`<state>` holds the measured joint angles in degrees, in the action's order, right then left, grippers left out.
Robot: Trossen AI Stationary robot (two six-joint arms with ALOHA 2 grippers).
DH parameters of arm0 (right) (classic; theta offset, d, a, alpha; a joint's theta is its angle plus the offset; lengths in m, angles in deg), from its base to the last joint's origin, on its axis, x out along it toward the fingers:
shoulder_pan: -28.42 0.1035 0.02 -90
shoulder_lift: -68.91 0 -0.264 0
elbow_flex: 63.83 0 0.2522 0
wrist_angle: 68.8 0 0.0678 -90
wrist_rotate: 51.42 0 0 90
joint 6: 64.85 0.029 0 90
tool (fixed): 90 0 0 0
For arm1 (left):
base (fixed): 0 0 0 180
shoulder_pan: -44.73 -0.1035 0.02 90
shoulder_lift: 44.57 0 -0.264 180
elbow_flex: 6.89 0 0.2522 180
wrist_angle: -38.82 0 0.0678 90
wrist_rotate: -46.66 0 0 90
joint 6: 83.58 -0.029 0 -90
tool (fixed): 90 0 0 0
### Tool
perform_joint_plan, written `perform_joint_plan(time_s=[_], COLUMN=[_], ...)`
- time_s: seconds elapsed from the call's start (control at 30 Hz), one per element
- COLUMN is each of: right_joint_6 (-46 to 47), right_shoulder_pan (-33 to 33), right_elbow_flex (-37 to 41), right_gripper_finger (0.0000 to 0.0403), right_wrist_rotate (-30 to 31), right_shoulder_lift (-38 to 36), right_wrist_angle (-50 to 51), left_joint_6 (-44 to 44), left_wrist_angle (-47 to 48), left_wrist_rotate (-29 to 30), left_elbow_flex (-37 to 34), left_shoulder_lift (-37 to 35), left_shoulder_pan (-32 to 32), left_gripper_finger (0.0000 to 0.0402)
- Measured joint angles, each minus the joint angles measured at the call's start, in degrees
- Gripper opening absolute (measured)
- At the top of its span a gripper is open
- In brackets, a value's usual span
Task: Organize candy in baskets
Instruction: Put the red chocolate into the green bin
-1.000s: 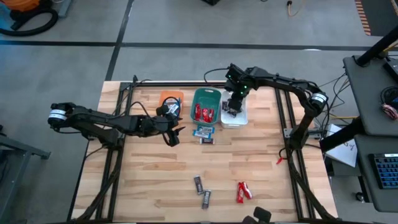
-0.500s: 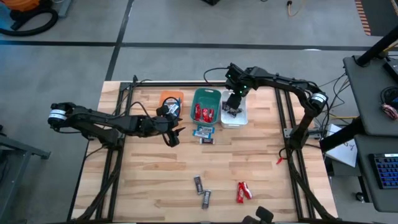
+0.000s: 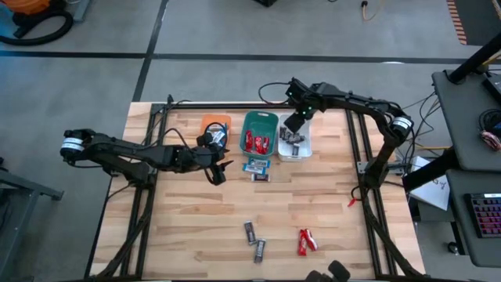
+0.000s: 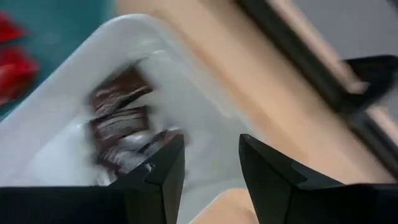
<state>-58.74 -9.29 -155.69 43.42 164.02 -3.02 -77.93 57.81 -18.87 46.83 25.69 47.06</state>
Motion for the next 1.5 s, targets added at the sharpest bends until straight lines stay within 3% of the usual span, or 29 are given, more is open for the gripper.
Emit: perform_joint_plan(time_s=[0.27,0.5,1.0,1.5], right_joint_6=[-0.5,4.2,20.0,54.7], right_shoulder_pan=[0.4,5.5,30.3,54.6], right_elbow_flex=[-0.3,-0.3,-0.2,3.8], right_gripper_finger=[0.0133,0.0125,0.0132,0.0141], right_wrist_rotate=[-5.7,-14.1,-14.4,-16.7], right_shoulder_lift=[-1.2,-5.9,-7.9,-7.6], right_wrist_angle=[0.6,4.3,12.5,12.8], left_joint_6=[0.0,0.4,-1.0,-8.2], left_wrist_angle=[1.6,2.5,2.9,3.1], left_wrist_rotate=[-0.3,-7.5,-7.6,-7.5], left_elbow_flex=[0.0,0.0,0.0,0.1], left_shoulder_lift=[0.0,0.0,0.0,0.0], left_shoulder_pan=[0.0,0.6,2.8,2.7], left_gripper_finger=[0.0176,0.0176,0.0176,0.0176])
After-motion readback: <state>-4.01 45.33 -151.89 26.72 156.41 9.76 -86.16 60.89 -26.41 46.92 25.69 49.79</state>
